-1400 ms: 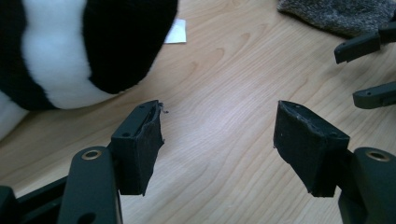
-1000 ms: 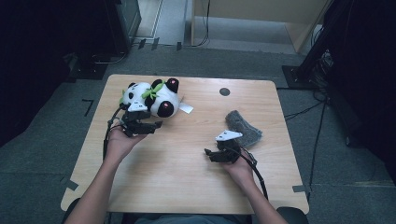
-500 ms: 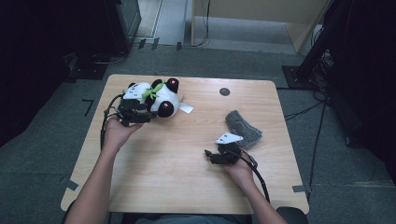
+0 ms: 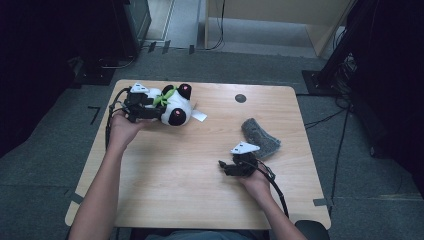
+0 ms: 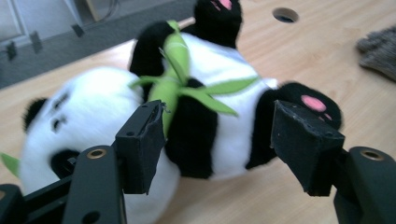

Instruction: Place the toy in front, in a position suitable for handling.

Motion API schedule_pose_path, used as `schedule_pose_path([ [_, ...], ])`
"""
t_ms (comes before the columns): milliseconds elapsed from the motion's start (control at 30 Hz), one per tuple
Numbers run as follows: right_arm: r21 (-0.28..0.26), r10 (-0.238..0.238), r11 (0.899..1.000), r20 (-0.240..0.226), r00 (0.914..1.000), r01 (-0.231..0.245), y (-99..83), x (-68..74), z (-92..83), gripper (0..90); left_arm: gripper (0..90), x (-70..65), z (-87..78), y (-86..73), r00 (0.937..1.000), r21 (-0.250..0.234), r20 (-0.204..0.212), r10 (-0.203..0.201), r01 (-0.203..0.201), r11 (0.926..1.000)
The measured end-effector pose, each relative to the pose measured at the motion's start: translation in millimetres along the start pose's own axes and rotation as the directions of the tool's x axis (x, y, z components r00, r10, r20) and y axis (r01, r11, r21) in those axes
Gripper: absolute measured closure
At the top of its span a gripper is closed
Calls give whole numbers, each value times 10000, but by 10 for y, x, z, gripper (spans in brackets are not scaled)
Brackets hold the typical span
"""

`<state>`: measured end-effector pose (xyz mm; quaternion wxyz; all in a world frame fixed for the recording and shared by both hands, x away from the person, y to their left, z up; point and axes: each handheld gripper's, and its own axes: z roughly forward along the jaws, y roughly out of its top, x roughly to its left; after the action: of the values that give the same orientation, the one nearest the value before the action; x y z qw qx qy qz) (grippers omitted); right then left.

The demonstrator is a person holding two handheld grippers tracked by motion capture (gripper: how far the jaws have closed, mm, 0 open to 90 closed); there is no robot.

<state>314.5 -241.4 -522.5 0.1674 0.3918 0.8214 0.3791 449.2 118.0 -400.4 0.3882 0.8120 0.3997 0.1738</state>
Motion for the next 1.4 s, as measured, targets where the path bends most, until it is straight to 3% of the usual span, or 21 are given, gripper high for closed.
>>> schedule_pose_path([
  [167, -1, 0, 10000, 2, 10000, 0, 0, 0, 0, 305, 330, 106, 65, 64, 9999, -9, -149, 42, -42, 10000],
  [233, -3, -6, 10000, 1, 10000, 6, 0, 0, 0, 305, 340, 142, 99, 47, 10000, -85, -59, -19, 18, 10000],
  [367, -1, -10, 10000, 2, 10000, 10, 0, 0, 0, 305, 342, 224, 255, -43, 9997, 236, -226, 104, -99, 9997],
  [567, -2, -15, 10000, -1, 10000, 15, 0, 1, 0, 303, 382, 232, 301, -55, 9988, -15, -404, 282, -283, 9996],
  [767, 18, -34, 10000, 9, 10000, 34, 3, 9, 5, 287, 471, 202, 364, -77, 9995, 103, -90, 291, -290, 9995],
  [867, 21, 54, 10000, 38, 10000, -54, 7, 20, 9, 283, 541, 226, 414, -112, 9993, 203, 377, -41, 33, 9998],
  [1133, -43, 133, 9999, 70, 9999, -133, 18, 19, 14, 344, 715, 210, 355, -221, 9967, -340, 362, -733, 745, 9966],
  [1267, 51, 191, 9998, -10, 9998, -191, 36, 24, 13, 365, 741, 173, 305, -185, 9956, -261, 204, -915, 920, 9954],
  [1400, 98, 258, 9996, 6, 9997, -258, 53, 13, 5, 373, 751, 131, 248, -153, 9923, -285, 333, -1193, 1202, 9923],
])
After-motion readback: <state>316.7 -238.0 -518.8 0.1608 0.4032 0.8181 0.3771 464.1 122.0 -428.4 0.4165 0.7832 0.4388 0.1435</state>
